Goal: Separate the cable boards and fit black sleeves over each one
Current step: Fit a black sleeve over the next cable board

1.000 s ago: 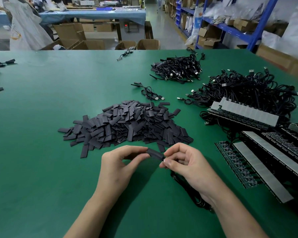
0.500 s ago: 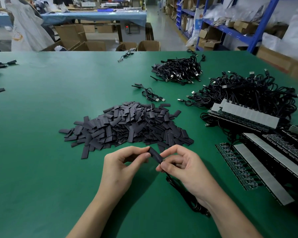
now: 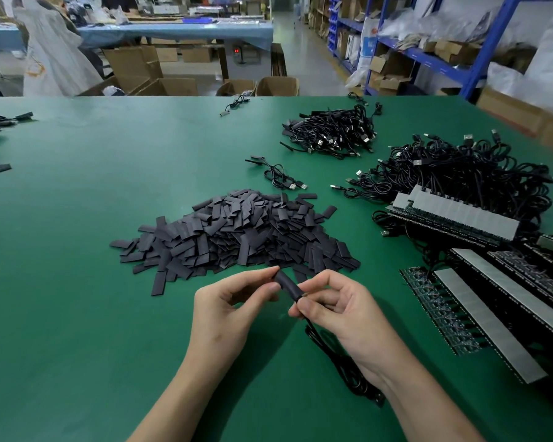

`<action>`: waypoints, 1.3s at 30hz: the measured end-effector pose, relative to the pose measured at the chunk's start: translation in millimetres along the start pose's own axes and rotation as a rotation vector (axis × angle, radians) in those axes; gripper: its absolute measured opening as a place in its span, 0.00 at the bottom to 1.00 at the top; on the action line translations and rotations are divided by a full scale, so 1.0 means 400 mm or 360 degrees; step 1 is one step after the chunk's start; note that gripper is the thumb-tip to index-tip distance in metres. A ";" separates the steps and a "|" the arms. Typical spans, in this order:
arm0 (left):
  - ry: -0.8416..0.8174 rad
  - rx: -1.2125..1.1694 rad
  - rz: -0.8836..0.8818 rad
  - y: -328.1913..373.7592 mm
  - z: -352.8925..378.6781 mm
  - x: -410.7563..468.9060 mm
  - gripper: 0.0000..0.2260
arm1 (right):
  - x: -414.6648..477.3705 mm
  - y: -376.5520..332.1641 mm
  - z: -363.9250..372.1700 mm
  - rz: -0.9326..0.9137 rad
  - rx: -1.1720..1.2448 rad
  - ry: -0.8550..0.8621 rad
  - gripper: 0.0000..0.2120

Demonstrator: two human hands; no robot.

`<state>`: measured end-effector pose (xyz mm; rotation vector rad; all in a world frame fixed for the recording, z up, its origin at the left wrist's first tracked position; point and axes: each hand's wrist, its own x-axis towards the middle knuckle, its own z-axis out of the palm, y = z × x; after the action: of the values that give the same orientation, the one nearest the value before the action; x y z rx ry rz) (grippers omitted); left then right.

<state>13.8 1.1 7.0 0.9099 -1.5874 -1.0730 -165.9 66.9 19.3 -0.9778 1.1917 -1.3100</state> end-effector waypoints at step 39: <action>-0.0142 0.0265 0.0298 -0.006 -0.005 0.007 0.19 | -0.010 -0.006 0.010 0.0000 -0.0336 -0.0015 0.07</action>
<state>15.2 -2.6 5.9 0.8129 -1.8188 -0.8704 -161.9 70.2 22.7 -1.1334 1.3424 -1.1950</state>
